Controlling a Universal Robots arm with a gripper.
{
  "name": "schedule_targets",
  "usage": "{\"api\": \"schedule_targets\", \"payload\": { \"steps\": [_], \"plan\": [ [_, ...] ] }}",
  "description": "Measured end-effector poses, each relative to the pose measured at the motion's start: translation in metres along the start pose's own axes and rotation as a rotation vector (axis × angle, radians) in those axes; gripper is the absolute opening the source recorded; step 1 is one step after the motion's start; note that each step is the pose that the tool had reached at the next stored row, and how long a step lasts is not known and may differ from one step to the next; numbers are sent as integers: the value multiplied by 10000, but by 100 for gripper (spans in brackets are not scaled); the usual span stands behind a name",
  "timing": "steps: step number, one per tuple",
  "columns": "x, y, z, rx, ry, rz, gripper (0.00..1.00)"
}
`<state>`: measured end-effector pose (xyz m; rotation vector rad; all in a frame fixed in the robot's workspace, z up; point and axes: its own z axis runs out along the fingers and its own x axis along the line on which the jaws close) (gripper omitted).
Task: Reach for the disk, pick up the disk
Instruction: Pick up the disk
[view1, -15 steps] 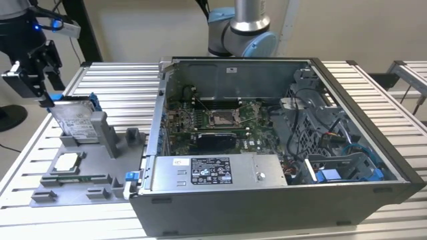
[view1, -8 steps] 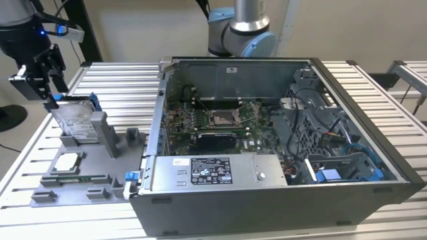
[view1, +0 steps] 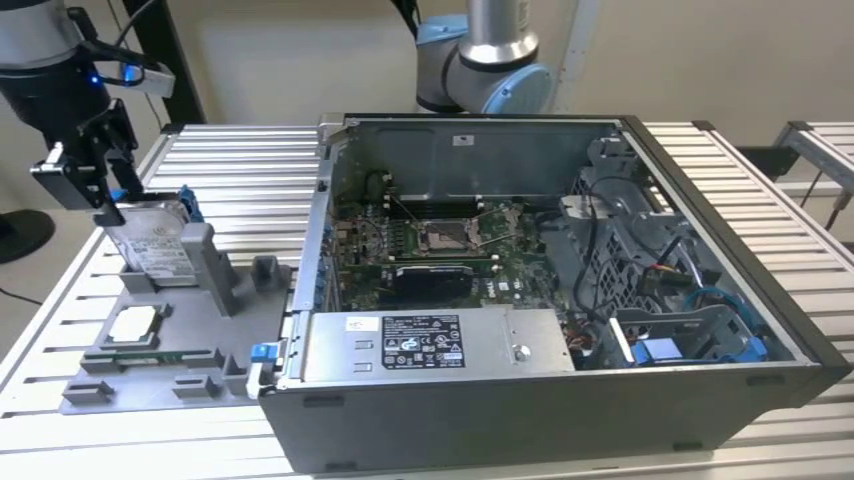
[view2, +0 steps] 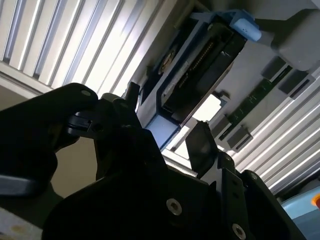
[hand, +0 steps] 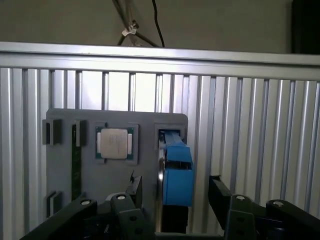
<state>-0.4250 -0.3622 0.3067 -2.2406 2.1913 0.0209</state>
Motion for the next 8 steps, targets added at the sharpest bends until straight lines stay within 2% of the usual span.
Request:
{"api": "schedule_targets", "payload": {
  "steps": [8],
  "plan": [
    [-8, -1, 145, 1, -1, 0, 100]
  ]
}}
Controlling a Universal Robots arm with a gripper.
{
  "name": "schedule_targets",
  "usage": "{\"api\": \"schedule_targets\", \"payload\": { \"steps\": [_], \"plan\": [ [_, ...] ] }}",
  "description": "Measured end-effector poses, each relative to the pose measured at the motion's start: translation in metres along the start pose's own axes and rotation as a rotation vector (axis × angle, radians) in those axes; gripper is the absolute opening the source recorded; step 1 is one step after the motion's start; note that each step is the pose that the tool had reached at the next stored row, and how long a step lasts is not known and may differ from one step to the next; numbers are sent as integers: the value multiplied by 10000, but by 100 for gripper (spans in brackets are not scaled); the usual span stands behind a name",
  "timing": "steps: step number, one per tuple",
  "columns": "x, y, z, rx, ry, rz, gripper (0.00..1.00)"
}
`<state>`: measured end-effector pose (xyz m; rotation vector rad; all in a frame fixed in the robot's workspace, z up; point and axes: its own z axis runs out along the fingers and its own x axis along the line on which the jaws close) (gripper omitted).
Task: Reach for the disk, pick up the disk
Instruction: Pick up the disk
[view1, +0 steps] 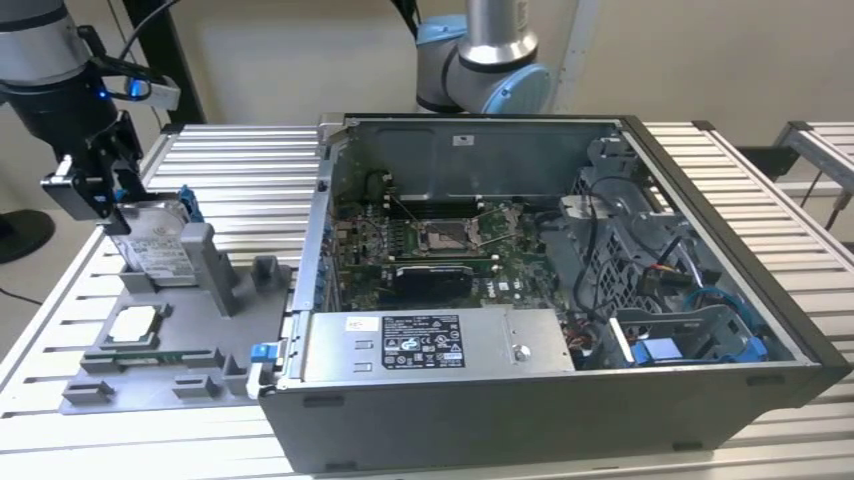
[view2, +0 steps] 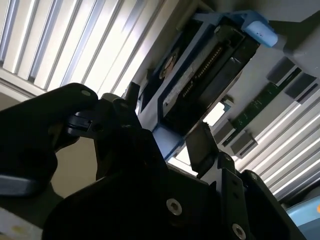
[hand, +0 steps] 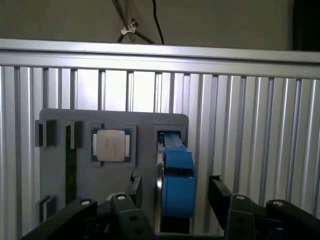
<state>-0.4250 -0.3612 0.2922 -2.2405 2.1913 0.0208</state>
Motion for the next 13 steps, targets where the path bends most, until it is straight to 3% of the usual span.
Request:
{"api": "schedule_targets", "payload": {
  "steps": [13],
  "plan": [
    [-8, 18, 237, 0, 0, -1, 100]
  ]
}}
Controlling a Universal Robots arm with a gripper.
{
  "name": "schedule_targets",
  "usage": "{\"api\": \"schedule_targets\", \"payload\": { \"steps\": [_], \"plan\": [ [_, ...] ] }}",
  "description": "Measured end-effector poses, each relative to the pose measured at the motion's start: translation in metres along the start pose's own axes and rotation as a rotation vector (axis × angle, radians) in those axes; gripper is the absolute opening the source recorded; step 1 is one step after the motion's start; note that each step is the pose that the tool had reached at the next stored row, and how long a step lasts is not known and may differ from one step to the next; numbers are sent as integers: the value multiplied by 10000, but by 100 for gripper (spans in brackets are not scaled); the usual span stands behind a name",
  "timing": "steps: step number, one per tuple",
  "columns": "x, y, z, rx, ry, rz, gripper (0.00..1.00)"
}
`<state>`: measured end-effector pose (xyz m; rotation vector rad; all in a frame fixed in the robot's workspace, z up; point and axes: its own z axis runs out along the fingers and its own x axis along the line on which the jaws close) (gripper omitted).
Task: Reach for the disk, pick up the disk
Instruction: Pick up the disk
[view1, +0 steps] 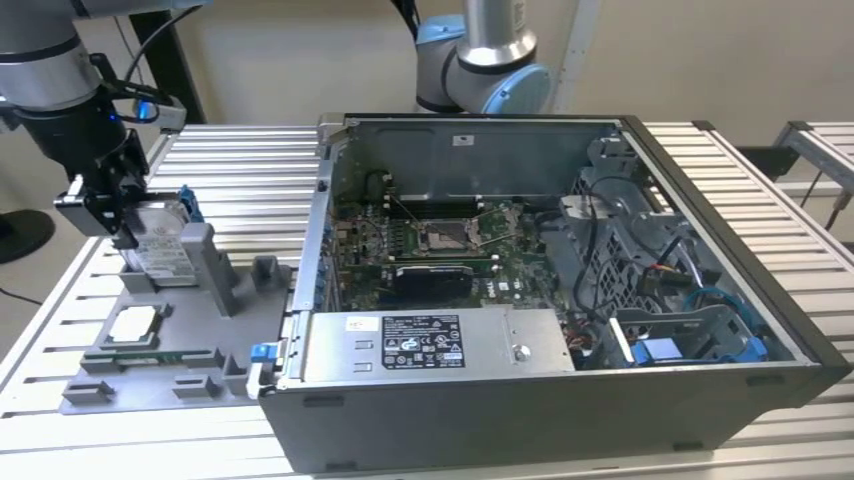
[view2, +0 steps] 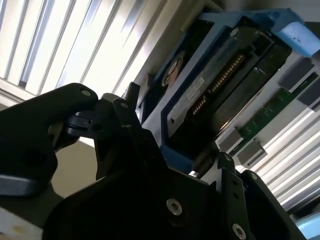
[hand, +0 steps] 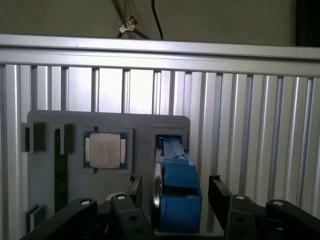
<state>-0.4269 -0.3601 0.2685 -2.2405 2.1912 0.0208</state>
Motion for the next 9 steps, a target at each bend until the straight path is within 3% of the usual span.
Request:
{"api": "schedule_targets", "payload": {
  "steps": [3, 9],
  "plan": [
    [0, 2, 51, 0, 0, 0, 100],
    [1, 2, 66, -1, 0, 0, 100]
  ]
}}
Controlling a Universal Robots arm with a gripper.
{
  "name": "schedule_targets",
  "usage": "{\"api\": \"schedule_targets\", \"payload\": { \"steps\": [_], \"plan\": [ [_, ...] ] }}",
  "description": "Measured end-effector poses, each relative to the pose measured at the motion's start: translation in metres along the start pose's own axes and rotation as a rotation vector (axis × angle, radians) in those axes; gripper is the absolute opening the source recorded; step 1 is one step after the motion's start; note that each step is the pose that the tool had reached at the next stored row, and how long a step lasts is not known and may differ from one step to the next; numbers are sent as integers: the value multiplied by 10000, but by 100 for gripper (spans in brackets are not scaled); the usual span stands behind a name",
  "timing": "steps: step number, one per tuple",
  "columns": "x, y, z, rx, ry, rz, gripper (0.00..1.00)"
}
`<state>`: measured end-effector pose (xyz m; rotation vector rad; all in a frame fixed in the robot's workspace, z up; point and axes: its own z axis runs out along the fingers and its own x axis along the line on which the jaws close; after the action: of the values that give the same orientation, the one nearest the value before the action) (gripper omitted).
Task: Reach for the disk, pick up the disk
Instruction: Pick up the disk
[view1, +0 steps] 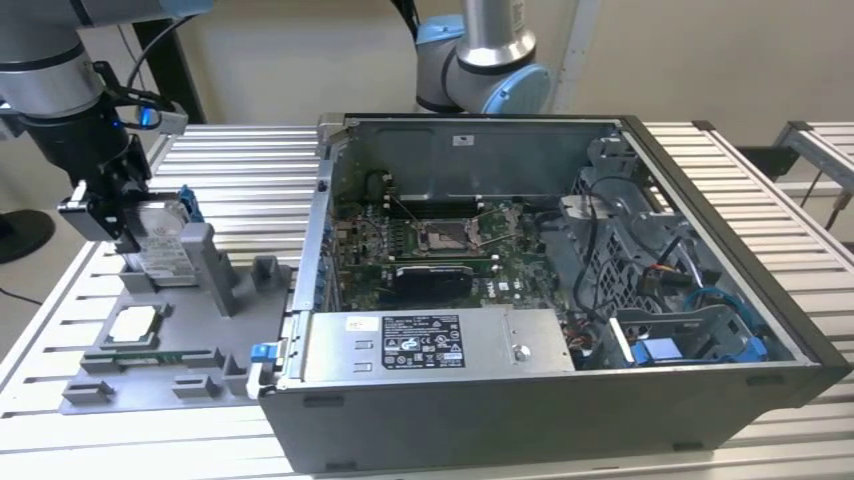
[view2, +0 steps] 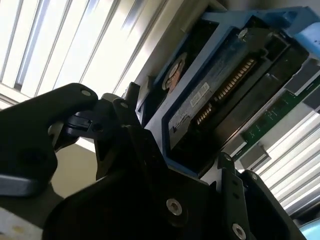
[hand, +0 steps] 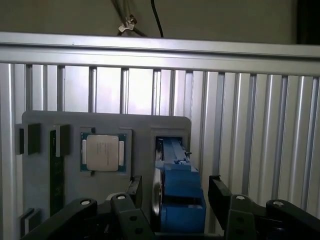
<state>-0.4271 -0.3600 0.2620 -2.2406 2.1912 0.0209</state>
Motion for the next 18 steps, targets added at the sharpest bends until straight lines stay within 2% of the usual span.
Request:
{"api": "schedule_targets", "payload": {
  "steps": [11, 12, 18],
  "plan": [
    [0, 0, 5, -1, 1, 0, 100],
    [0, 0, 5, -1, 1, 1, 0],
    [0, 0, 6, 0, -2, 1, 0]
  ]
}}
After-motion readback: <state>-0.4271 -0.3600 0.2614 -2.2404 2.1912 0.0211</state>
